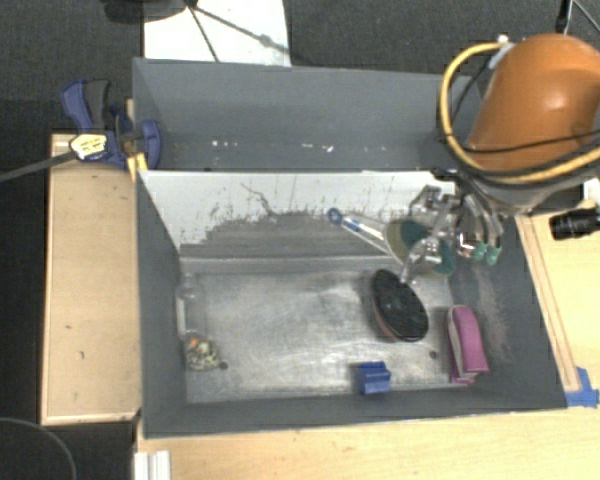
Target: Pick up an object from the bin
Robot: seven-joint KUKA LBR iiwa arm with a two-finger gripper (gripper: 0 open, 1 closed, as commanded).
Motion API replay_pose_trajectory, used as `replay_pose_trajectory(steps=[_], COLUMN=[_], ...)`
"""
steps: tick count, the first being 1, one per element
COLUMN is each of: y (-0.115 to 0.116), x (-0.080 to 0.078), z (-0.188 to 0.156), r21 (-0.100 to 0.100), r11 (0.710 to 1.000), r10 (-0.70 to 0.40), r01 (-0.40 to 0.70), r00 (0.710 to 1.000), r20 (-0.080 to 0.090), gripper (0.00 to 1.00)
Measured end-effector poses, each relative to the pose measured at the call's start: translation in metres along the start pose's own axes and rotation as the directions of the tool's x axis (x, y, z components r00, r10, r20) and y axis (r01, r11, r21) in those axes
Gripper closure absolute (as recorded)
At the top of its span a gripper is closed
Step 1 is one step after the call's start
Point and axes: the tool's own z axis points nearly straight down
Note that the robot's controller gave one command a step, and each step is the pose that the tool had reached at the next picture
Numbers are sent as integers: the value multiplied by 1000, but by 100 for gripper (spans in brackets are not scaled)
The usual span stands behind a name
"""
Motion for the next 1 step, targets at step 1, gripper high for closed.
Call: replay_pose_trajectory(steps=[1], y=[-3], x=[1], z=[17], r21=[-2], r11=[939], r10=[-345], r01=[345], r00=[939], r20=[-13], gripper=[100])
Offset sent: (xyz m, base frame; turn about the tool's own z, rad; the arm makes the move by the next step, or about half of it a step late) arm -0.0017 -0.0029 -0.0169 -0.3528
